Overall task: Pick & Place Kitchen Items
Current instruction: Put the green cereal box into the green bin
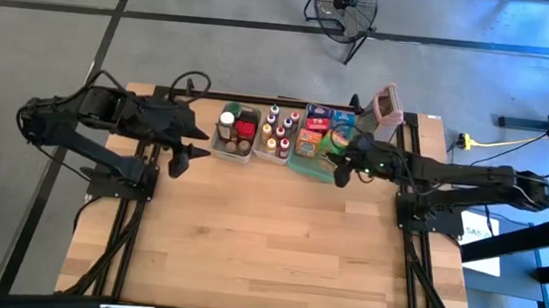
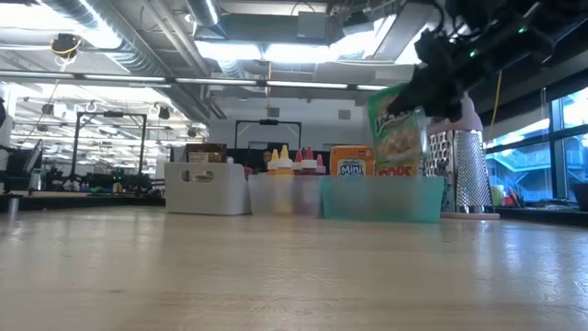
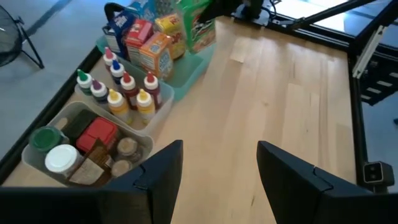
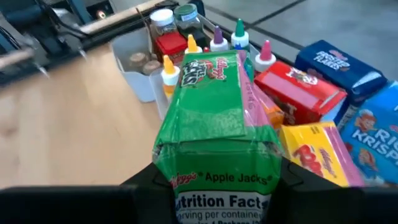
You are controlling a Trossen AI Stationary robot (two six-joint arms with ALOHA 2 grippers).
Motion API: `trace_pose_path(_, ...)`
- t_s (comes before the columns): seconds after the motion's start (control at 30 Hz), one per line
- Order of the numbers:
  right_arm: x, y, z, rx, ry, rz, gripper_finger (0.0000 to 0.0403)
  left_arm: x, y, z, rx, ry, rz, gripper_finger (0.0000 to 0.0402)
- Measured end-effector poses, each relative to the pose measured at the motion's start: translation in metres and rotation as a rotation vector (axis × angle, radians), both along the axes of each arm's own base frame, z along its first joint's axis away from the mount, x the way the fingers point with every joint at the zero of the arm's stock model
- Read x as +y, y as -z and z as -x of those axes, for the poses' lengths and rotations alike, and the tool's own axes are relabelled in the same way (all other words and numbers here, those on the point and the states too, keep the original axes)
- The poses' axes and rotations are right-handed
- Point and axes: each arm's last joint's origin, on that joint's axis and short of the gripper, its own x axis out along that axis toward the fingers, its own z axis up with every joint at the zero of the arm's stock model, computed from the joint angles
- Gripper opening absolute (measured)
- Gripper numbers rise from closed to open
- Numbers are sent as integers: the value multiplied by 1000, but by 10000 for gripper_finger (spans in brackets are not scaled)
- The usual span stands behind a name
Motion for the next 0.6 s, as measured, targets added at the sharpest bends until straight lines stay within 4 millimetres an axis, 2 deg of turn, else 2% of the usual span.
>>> trace_pose_path(0.3, -13, 28, -15, 151, 77, 21, 130, -2, 1, -1, -4, -19, 45, 201)
trace_pose_path(0.6, -24, 31, -13, 178, 111, 41, 130, -3, 1, -1, -5, -13, 71, 201)
